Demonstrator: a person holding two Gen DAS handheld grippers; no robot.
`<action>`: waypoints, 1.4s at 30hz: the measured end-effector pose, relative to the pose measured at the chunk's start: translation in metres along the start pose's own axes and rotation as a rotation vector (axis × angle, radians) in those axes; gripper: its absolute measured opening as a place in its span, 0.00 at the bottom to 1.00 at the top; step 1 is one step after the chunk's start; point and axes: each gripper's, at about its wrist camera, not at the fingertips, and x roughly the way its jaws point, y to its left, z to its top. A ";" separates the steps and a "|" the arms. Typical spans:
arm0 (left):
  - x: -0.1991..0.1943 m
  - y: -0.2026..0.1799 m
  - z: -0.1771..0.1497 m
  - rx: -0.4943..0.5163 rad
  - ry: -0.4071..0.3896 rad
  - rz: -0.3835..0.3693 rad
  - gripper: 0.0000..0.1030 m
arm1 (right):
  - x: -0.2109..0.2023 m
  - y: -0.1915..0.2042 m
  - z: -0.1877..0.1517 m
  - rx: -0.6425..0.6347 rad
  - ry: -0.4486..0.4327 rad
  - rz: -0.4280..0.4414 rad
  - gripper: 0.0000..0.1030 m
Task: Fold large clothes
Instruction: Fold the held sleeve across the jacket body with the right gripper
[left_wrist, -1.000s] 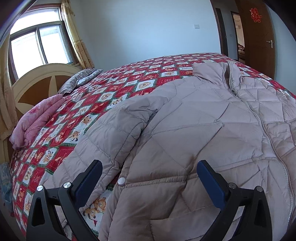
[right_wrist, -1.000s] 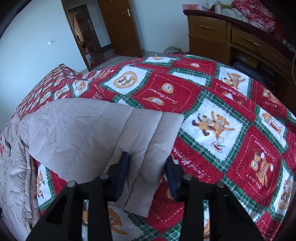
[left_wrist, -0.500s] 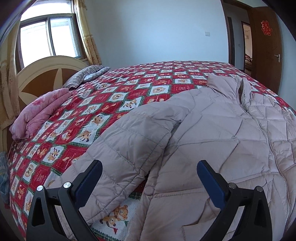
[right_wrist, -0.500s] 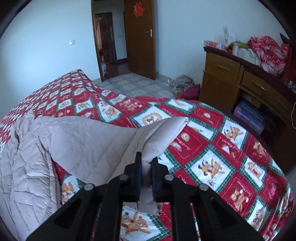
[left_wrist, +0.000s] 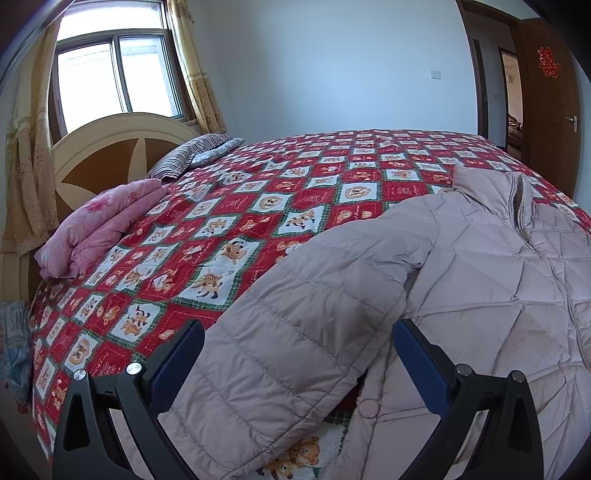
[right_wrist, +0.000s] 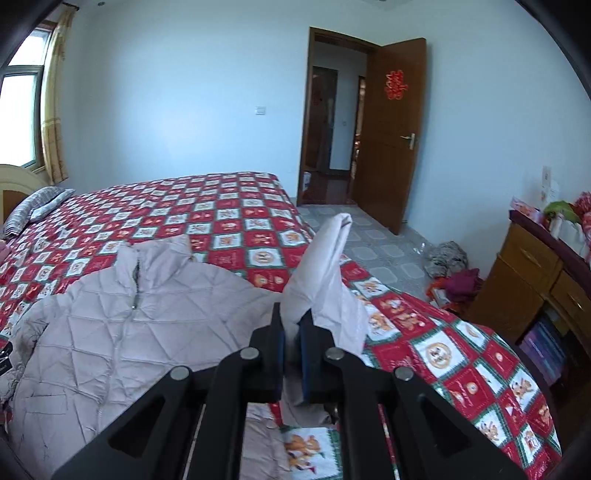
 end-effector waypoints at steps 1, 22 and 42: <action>0.002 0.002 0.000 -0.001 0.006 0.005 0.99 | 0.007 0.012 0.001 -0.012 0.000 0.017 0.08; 0.047 -0.001 0.017 -0.005 0.031 0.053 0.99 | 0.079 0.212 -0.031 -0.215 0.161 0.316 0.08; 0.062 0.011 0.013 -0.005 0.062 0.089 0.99 | 0.113 0.318 -0.079 -0.344 0.254 0.428 0.40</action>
